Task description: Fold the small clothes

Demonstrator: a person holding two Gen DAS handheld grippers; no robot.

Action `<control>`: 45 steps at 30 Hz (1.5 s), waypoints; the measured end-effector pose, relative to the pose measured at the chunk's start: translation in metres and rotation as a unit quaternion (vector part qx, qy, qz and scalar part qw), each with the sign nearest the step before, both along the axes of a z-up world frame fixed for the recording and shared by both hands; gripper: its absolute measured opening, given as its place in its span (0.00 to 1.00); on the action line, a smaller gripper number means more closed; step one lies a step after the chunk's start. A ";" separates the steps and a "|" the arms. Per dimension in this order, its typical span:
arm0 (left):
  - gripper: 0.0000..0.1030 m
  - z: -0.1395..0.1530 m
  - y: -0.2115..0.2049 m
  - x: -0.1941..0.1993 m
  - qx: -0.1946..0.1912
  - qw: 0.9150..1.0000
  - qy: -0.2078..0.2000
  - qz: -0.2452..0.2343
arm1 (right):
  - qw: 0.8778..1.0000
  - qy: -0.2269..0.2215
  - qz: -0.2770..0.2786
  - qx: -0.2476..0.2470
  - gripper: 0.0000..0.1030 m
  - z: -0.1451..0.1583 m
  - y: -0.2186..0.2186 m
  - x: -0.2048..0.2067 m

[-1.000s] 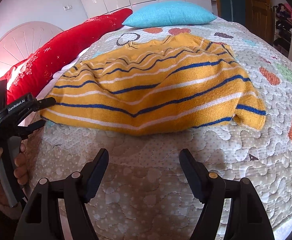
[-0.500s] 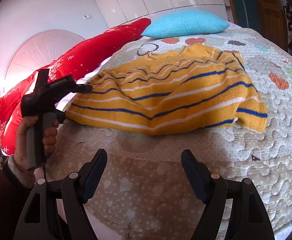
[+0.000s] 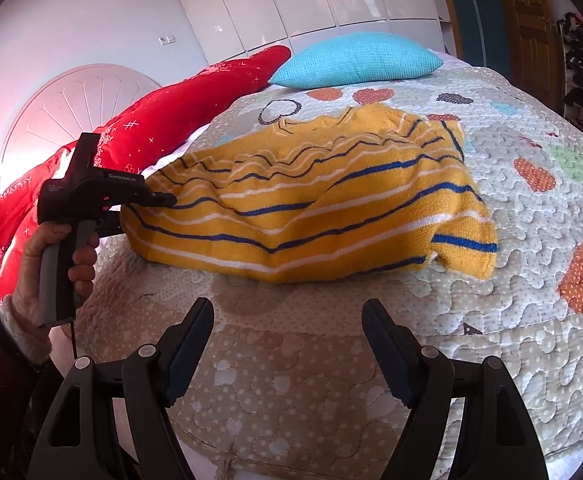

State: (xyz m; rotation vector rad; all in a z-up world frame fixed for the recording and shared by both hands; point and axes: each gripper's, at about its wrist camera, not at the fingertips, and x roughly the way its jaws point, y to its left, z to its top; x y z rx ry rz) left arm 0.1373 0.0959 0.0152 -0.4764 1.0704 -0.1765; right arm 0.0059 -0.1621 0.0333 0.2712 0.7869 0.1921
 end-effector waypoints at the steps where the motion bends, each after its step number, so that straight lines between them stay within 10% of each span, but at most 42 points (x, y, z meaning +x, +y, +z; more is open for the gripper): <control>1: 0.18 0.009 -0.005 -0.002 0.009 1.000 -0.008 -0.002 | 1.000 -0.002 -0.004 0.005 0.79 0.000 -0.003 -0.001; 11: 0.10 0.090 -0.161 -0.013 0.062 0.985 -0.091 -0.129 | 0.993 -0.032 -0.093 0.061 0.79 0.007 -0.082 -0.042; 21: 0.11 0.034 -0.316 -0.047 0.120 0.955 -0.078 -0.258 | 0.981 -0.018 -0.167 0.092 0.79 -0.001 -0.149 -0.076; 25: 0.51 0.049 -0.298 -0.067 0.080 0.951 -0.093 -0.282 | 0.981 -0.014 -0.166 0.098 0.79 -0.003 -0.153 -0.075; 30: 0.69 0.073 -0.242 -0.098 0.060 0.956 -0.105 -0.265 | 0.983 -0.023 -0.138 0.116 0.79 0.009 -0.142 -0.058; 37: 0.70 0.060 -0.158 -0.132 0.132 0.968 -0.106 -0.185 | 0.991 -0.040 -0.072 0.106 0.79 0.042 -0.104 0.020; 41: 0.70 0.041 -0.121 -0.141 0.112 0.979 -0.073 -0.153 | 0.993 -0.008 -0.059 0.104 0.77 0.034 -0.087 0.077; 42: 0.70 0.036 -0.115 -0.142 0.103 0.982 -0.063 -0.147 | 0.992 0.007 -0.053 0.117 0.67 0.028 -0.085 0.090; 43: 0.70 0.032 -0.108 -0.142 0.096 0.984 -0.054 -0.141 | 0.989 0.024 -0.046 0.139 0.24 0.021 -0.085 0.099; 45: 0.70 0.027 -0.097 -0.145 0.089 0.987 -0.044 -0.129 | 0.985 0.041 -0.043 0.164 0.11 0.015 -0.087 0.104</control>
